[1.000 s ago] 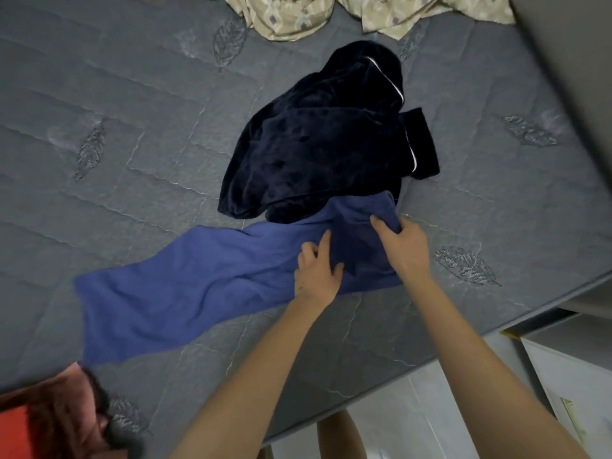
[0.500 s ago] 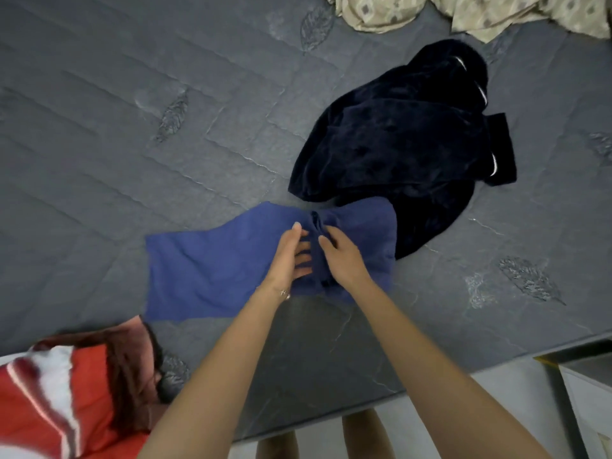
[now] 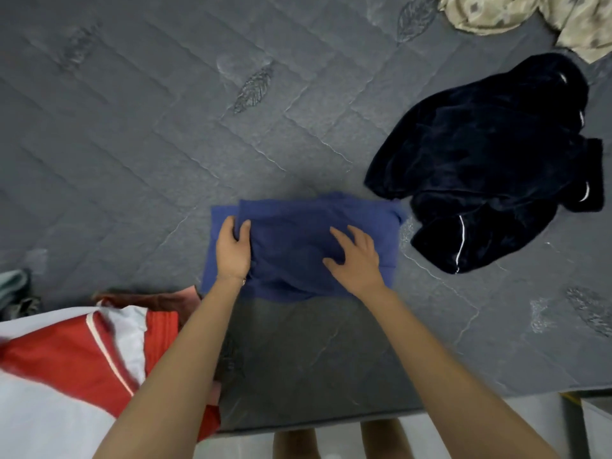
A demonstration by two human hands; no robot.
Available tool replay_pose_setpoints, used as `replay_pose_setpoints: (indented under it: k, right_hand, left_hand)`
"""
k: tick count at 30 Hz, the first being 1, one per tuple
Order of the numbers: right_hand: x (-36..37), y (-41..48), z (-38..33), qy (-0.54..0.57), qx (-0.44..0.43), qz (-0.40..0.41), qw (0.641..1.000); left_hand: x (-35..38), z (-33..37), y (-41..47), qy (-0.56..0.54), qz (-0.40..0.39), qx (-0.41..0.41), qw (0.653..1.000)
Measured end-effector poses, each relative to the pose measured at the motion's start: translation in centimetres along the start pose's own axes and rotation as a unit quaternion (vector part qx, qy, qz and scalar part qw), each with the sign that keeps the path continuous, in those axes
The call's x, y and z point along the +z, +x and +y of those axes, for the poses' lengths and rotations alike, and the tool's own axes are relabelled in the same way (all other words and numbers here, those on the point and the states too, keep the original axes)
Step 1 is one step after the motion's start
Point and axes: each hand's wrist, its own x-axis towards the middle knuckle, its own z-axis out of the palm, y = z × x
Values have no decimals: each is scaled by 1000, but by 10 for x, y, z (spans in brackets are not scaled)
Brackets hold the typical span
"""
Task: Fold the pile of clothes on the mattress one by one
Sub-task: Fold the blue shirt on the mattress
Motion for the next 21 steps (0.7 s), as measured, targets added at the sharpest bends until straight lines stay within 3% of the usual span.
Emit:
replay_pose_setpoints:
  k: [4,8,12,18,21]
  right_hand:
    - [12,3,2,-26,49,-26,998]
    - [16,5,7,-65,63,-29,995]
    - [16,6,10,-95,42,11,994]
    - [-3,20,26,100,118,156,976]
    - [-16,33,39,210,152,174,950]
  left_hand:
    - [-24,-24,23,46,8,-15,999]
    - [-24,-44,25,196,-28,-7,980]
    - [-4,-46,5,336,-15,124,934]
    - [53,-44,-24,340,-154,306,876]
    - [88,-43,-41,348,-208,404,820]
